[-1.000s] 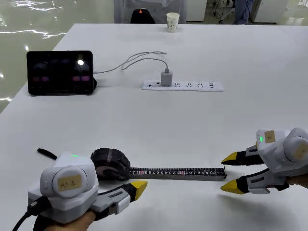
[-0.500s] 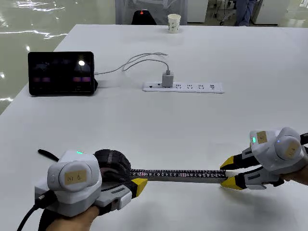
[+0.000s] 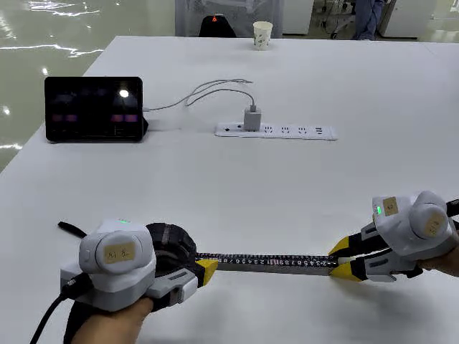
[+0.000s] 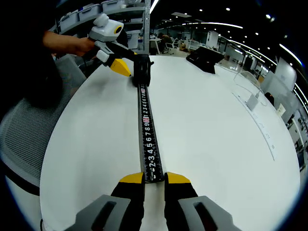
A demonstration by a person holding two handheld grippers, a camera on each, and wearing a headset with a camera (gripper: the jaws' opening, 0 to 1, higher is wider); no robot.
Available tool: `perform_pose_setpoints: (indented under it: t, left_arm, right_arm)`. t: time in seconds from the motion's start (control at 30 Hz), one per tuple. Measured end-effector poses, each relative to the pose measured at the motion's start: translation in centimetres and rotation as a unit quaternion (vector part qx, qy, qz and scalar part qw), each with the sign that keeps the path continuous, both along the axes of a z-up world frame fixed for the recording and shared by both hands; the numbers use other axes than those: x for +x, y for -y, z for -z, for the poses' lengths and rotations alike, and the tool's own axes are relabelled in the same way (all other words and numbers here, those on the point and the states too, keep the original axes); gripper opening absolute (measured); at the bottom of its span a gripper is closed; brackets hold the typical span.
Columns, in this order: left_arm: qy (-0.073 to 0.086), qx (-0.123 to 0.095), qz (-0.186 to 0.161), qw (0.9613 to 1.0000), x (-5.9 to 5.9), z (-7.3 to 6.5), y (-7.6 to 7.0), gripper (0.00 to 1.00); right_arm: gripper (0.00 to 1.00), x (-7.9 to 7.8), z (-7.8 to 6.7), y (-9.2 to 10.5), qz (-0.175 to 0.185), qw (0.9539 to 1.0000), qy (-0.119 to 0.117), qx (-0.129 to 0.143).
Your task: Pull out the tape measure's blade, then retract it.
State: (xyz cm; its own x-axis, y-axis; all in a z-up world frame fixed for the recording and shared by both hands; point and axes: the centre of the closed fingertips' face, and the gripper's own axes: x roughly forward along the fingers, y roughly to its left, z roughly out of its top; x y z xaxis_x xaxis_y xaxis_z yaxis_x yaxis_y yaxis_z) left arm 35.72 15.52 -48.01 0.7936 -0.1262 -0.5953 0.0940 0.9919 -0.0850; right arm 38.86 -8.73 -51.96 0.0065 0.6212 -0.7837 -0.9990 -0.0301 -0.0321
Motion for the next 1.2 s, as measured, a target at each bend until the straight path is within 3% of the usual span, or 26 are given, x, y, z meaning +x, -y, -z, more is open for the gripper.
perform_pose_setpoints:
  t: [0.17, 0.57, 1.2]
  left_arm:
    - [-0.003, -0.007, -0.017, 0.9998, 0.4, 0.2, -0.3, 0.79]
    - [-0.017, 0.002, -0.05, 0.9986, 0.9, 0.9, -1.2, 0.69]
    - [-0.02, 0.006, -0.092, 0.9955, 1.4, 1.3, -1.9, 0.63]
  right_arm:
    - [0.11, 0.0, 0.0, 0.0, -0.005, 1.0, -0.001, -0.003]
    - [0.1, 0.0, 0.0, 0.0, -0.008, 0.9999, -0.001, -0.008]
    - [0.1, 0.0, 0.0, 0.0, -0.009, 0.9999, 0.001, -0.012]
